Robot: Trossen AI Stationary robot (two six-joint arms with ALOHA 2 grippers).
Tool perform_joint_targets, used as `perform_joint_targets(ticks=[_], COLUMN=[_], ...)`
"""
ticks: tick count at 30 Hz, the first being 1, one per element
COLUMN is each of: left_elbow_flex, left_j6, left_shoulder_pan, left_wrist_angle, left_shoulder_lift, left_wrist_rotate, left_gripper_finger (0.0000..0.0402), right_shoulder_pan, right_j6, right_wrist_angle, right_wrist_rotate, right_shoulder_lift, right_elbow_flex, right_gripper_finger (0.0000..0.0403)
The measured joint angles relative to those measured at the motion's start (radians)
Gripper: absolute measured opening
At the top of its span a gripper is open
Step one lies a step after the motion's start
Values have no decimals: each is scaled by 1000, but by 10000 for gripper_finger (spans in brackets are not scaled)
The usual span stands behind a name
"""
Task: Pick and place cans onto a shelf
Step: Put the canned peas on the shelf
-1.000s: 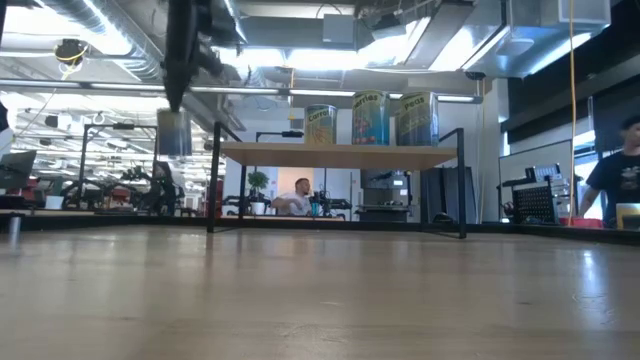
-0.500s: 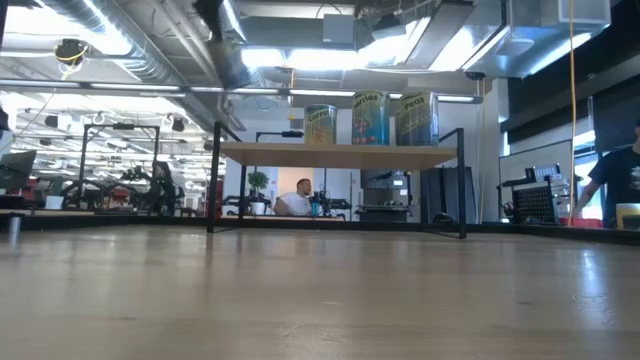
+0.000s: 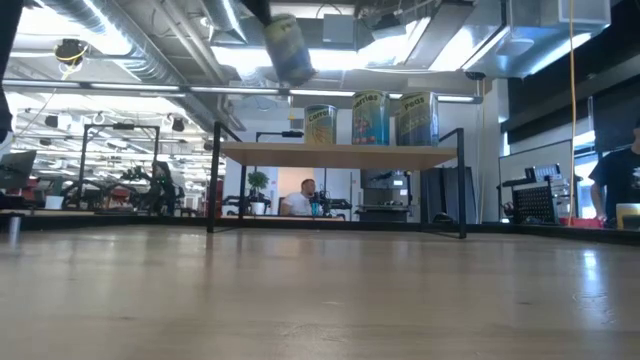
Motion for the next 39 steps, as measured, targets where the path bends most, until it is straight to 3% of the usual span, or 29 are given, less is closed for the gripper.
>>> perform_joint_targets(ticks=[13,32,39], left_elbow_flex=[-1,1,1], left_j6=[107,151,148], left_shoulder_pan=[32,81,67], left_wrist_angle=[-1,29,47], left_shoulder_lift=[183,258,267], left_wrist_rotate=[78,84,25], left_gripper_finger=[0,0,0], right_shoulder_pan=[0,0,0], right_j6=[2,-1,-1], right_wrist_angle=[0,0,-1], right_wrist_rotate=[-8,-9,-10], right_shoulder_lift=[0,0,0], right_elbow_flex=[0,0,0], right_gripper_finger=[5,5,5])
